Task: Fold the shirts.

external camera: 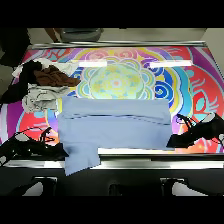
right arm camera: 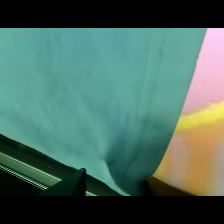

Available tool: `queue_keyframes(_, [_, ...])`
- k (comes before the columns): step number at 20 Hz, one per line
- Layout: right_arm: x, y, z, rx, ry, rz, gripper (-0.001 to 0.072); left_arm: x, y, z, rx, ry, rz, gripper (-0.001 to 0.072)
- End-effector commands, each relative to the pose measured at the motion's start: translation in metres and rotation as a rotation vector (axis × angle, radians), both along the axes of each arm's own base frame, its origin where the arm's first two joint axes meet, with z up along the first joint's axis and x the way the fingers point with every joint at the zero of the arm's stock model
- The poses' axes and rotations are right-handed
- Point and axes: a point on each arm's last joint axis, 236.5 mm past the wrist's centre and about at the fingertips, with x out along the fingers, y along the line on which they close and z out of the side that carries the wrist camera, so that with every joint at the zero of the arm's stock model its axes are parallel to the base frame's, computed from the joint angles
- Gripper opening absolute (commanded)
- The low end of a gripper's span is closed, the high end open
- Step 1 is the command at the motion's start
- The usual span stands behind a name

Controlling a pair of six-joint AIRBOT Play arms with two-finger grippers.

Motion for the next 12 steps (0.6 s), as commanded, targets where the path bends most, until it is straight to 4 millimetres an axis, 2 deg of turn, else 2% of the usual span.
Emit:
queue_keyframes(1, [0.001,-0.001,-0.008,-0.01,-0.002,-0.015,0.0306,0.025,0.015,-0.012,0.081,-0.096,0.043,0.0033])
queue_keyframes(2, [0.0,0.0,-0.008,-0.008,0.001,-0.014,0.0119,0.025,0.016,-0.012,0.083,-0.099,0.044,0.0033])
queue_keyframes(3, [0.0,0.0,-0.008,-0.008,0.0,-0.013,0.0052,0.025,0.016,-0.012,0.083,-0.099,0.044,0.0033])
queue_keyframes(5, [0.004,-0.002,-0.005,0.0,-0.03,0.035,0.0052,0.028,0.016,-0.011,0.083,-0.107,0.039,0.0031])
queue_keyframes(7, [0.015,-0.007,0.008,-0.004,-0.08,0.075,0.0048,0.044,0.02,0.002,0.093,-0.175,0.019,0.0029])
queue_keyframes(12, [0.072,-0.024,0.053,-0.078,-0.275,0.066,0.0047,0.121,0.04,0.084,0.161,-0.452,0.038,0.0026])
